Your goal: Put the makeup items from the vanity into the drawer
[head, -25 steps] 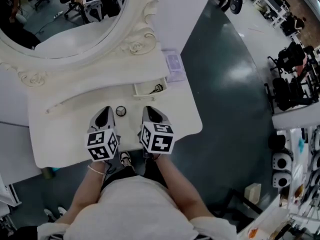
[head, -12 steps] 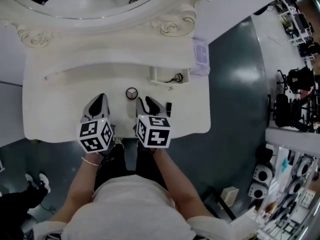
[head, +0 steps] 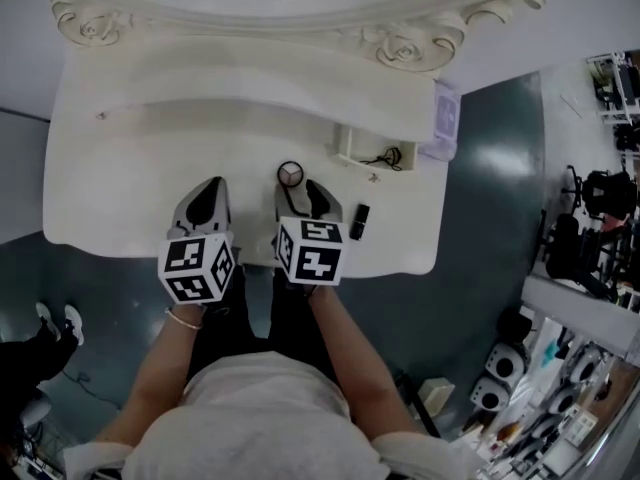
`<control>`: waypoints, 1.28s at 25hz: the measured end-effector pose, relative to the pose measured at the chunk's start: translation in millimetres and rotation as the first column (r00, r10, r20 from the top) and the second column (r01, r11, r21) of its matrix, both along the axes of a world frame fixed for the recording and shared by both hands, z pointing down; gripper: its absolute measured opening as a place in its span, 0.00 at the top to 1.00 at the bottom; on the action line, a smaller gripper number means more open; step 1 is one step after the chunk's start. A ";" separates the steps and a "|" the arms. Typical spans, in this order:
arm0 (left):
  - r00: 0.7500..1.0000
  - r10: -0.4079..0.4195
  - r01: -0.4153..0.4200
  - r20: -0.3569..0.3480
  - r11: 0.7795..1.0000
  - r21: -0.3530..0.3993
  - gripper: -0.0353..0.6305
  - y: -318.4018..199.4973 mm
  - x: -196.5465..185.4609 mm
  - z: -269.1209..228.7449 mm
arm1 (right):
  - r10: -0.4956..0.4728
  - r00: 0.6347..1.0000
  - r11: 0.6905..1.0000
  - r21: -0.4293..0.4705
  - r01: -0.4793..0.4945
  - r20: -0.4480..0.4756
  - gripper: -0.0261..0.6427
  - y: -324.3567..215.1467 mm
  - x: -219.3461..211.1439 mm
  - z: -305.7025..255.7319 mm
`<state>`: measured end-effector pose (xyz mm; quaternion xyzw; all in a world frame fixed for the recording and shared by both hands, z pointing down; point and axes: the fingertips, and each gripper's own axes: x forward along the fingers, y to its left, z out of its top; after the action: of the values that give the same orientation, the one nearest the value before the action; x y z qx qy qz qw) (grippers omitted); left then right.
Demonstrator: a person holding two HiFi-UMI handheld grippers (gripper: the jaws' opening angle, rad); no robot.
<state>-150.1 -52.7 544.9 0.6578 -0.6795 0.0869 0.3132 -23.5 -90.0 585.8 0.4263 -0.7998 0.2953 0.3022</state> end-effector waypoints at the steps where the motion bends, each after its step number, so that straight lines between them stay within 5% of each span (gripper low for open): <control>1: 1.000 -0.004 0.004 -0.001 1.000 -0.004 0.94 1.1 -1.8 1.4 | -0.004 1.000 1.000 -0.001 0.004 -0.008 0.66 -0.5 -1.5 2.6; 16: 1.000 -0.011 0.011 0.000 1.000 -0.029 0.94 4.9 -15.6 12.1 | -0.041 0.991 0.999 -0.009 0.040 -0.130 0.64 -6.6 -12.2 22.0; 32: 0.998 0.059 -0.059 0.017 0.998 -0.018 0.94 15.1 1.0 5.8 | 0.036 0.997 0.999 0.037 -0.034 -0.074 0.64 5.9 1.8 5.8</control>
<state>-149.1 -37.6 550.7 0.6740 -0.6617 0.1076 0.3103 -21.7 -84.1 591.6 0.4563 -0.7857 0.2699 0.3188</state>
